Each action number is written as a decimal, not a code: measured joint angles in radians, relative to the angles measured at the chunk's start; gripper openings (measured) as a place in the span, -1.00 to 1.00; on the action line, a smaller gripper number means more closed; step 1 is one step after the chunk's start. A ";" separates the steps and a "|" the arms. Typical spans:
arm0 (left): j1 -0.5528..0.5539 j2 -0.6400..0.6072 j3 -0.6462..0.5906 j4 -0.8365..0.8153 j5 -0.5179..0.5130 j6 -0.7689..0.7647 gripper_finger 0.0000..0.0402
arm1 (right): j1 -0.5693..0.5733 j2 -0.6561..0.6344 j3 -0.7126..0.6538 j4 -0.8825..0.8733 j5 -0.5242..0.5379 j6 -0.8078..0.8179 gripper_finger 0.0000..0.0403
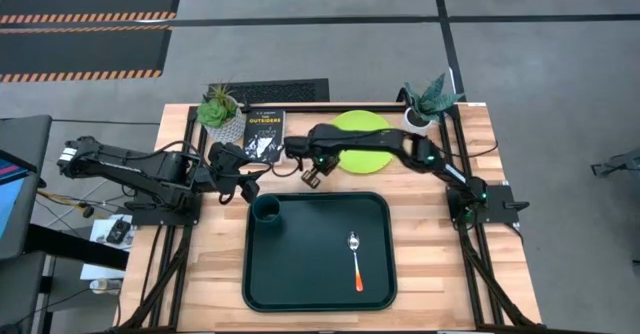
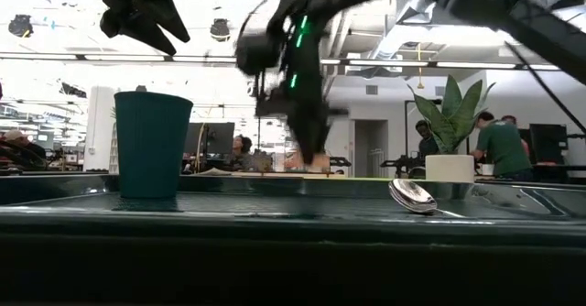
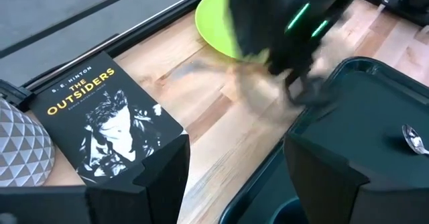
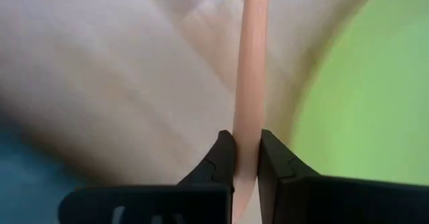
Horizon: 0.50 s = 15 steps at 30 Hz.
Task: Pick and place plate/cup/fork/spoon on tray
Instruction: Put the fork onto the black tray
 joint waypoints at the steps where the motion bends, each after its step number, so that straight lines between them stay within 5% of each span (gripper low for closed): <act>1: 0.000 0.000 0.000 0.000 0.003 0.000 0.14 | 0.006 -0.036 -0.006 -0.033 0.005 0.000 -0.84; 9: 0.000 0.000 0.000 -0.002 -0.002 -0.013 0.14 | 0.085 -0.422 -0.294 -0.138 0.044 0.117 -0.84; 15: 0.000 0.000 0.000 -0.008 0.022 -0.015 0.14 | 0.279 -0.882 -0.757 -0.078 0.036 0.530 -0.84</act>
